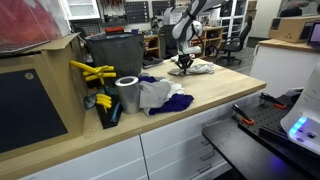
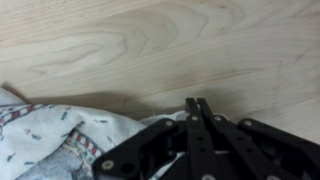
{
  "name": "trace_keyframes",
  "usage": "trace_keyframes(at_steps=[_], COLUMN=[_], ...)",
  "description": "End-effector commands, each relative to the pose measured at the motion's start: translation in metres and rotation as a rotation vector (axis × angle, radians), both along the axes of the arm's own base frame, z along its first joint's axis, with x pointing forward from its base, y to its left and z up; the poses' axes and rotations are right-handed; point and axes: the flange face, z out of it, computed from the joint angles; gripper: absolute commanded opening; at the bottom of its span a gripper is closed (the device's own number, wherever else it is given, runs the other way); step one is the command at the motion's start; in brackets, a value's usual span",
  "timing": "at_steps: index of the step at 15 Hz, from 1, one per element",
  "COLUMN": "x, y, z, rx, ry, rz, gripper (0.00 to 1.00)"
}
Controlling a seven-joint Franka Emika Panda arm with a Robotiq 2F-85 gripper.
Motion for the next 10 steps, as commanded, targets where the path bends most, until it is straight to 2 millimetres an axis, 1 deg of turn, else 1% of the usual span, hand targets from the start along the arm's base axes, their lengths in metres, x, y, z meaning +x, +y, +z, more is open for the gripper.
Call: trace_keyframes(at_steps=[1,3,6,10], x=[-0.025,-0.030,-0.043,-0.050], y=[0.025,0.033,0.037,0.034], z=[0.049,0.065,0.089,0.131], rx=[0.051,0.060,0.097,0.149], ry=[0.017,0.020,0.052,0.079], rz=[0.047,0.060,0.066,0.067], gripper=[0.01,0.01,0.01,0.01])
